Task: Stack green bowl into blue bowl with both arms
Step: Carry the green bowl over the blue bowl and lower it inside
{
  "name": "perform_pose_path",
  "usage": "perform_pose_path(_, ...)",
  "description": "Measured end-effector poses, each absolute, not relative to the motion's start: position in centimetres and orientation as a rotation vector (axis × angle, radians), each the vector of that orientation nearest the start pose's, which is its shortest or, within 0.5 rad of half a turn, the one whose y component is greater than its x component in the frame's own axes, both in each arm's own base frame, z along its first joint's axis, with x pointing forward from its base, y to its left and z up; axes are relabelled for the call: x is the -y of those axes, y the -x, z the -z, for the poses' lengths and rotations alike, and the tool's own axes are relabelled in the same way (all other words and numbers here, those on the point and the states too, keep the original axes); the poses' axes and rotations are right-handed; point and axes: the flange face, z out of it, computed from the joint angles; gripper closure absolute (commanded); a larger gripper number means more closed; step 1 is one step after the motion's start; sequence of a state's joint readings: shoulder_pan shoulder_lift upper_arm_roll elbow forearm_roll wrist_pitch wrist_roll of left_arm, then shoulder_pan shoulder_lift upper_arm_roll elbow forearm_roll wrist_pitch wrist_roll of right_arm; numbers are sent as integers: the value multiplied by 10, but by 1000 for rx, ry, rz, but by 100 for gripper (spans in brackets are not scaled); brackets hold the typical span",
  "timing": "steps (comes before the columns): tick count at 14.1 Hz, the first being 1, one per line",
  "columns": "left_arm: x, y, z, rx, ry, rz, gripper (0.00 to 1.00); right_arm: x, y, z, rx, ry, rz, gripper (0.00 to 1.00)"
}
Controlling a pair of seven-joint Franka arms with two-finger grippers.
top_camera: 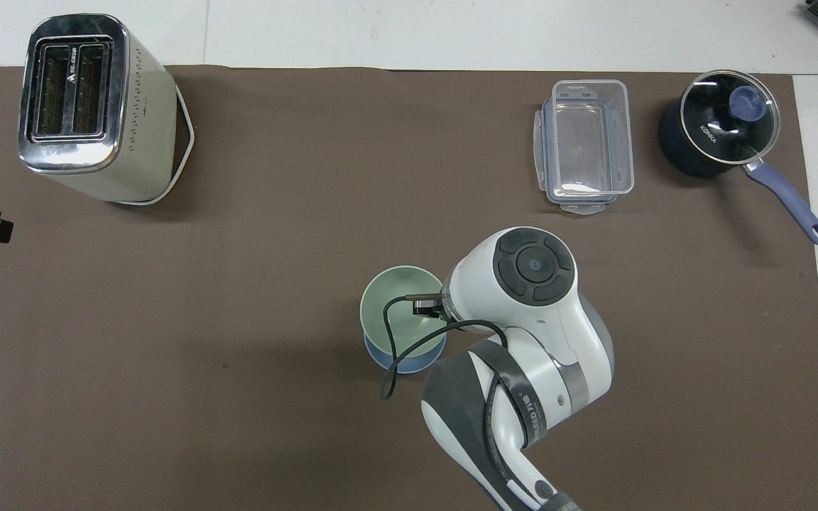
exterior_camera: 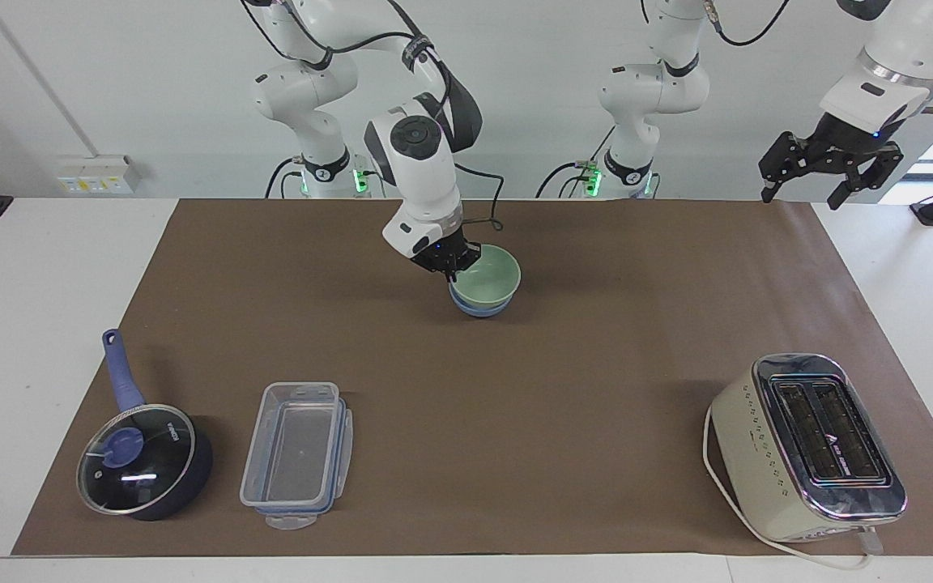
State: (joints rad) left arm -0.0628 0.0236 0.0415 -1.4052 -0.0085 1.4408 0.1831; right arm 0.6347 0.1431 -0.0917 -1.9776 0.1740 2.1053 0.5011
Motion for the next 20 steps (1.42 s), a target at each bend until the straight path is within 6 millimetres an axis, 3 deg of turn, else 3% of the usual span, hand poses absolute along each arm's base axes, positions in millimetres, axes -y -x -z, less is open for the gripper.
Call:
perform_pose_path(6,13,-547,-677,-323,3131,20,0,-310,-479,-371,-61,3025,-91,100)
perform_pose_path(12,13,-547,-677,-323,3131,20,0,-318,-471,-367,-33,3026,-86,100)
perform_pose_path(20,13,-547,-677,-323,3131,20,0,-316,-468,-355,-40,3028,-81,100)
